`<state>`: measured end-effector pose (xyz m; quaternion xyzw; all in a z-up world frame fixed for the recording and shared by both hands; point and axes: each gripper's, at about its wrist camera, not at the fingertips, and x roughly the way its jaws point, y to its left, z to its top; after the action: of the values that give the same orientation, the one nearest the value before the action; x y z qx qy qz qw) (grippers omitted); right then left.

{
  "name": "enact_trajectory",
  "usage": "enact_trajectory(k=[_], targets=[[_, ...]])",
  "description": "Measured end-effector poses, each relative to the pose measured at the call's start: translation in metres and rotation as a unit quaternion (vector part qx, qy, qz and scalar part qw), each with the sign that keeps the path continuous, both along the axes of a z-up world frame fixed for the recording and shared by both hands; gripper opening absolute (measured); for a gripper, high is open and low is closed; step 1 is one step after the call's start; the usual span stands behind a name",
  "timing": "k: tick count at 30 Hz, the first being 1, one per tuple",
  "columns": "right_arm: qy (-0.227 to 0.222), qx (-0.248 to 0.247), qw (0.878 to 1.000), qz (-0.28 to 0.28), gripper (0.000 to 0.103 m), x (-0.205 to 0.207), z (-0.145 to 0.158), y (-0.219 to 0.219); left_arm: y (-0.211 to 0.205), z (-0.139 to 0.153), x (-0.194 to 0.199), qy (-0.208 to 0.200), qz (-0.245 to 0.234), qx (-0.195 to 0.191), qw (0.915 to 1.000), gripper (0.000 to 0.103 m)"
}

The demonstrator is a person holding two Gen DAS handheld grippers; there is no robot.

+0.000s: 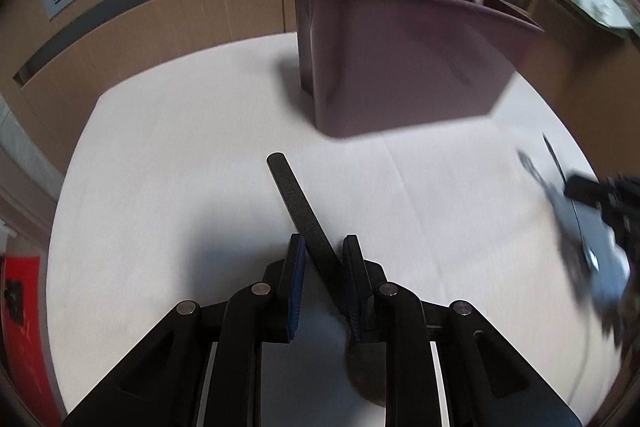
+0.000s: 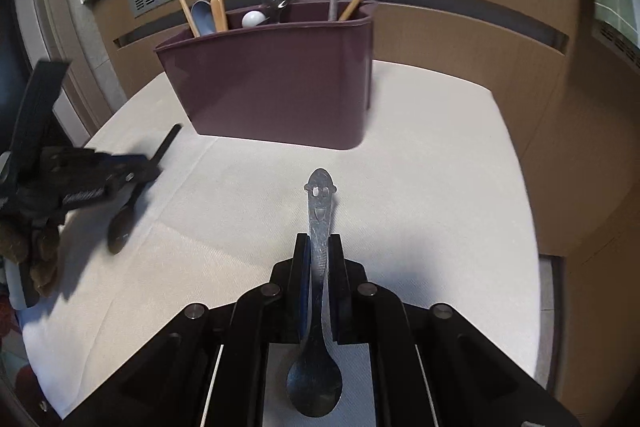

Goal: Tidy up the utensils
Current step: 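Lift the black-handled spoon over the caddy with the left tool while the right tool carries the smiley-face spoon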

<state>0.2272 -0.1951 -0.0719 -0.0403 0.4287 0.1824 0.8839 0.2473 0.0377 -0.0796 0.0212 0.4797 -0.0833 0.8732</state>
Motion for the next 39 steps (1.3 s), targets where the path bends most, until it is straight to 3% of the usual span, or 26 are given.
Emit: enact_trajectory(k=[4, 8, 12, 15, 19, 28, 32, 35, 37, 39], targets=[[-0.009, 0.003, 1.0, 0.001, 0.007, -0.007, 0.007, -0.001, 0.016, 0.001, 0.007, 0.032, 0.047, -0.068, 0.9961, 0.021], [-0.022, 0.013, 1.0, -0.006, 0.007, -0.007, 0.009, 0.004, 0.009, 0.001, 0.03, 0.045, 0.086, -0.062, 0.9934, 0.021], [-0.042, 0.01, 0.999, -0.018, 0.007, -0.013, 0.012, 0.005, -0.006, 0.001, 0.033, 0.016, 0.066, -0.011, 0.9976, 0.014], [-0.053, 0.022, 0.998, -0.025, 0.007, -0.017, 0.017, 0.0, -0.008, 0.008, 0.018, -0.004, 0.057, -0.033, 0.9978, 0.012], [-0.071, 0.031, 0.997, -0.031, 0.007, -0.023, 0.028, -0.008, -0.025, 0.03, -0.012, -0.061, 0.044, -0.045, 0.9962, 0.012], [-0.111, 0.043, 0.993, -0.017, 0.002, -0.037, 0.05, -0.002, -0.016, 0.071, -0.034, -0.12, 0.02, -0.1, 0.9876, 0.012], [-0.076, 0.029, 0.997, 0.007, 0.002, -0.033, 0.044, 0.002, -0.005, 0.071, -0.047, -0.116, 0.022, -0.12, 0.9857, 0.012], [-0.029, 0.031, 0.999, 0.002, 0.01, -0.027, 0.027, -0.005, 0.002, 0.074, -0.054, -0.118, 0.026, -0.129, 0.9843, 0.012], [-0.014, 0.027, 1.0, 0.0, 0.022, -0.032, 0.016, -0.013, 0.005, 0.075, -0.059, -0.117, 0.028, -0.136, 0.9834, 0.012], [0.003, 0.023, 1.0, 0.002, 0.025, -0.041, 0.004, -0.02, 0.007, 0.075, -0.06, -0.114, 0.027, -0.141, 0.983, 0.012]])
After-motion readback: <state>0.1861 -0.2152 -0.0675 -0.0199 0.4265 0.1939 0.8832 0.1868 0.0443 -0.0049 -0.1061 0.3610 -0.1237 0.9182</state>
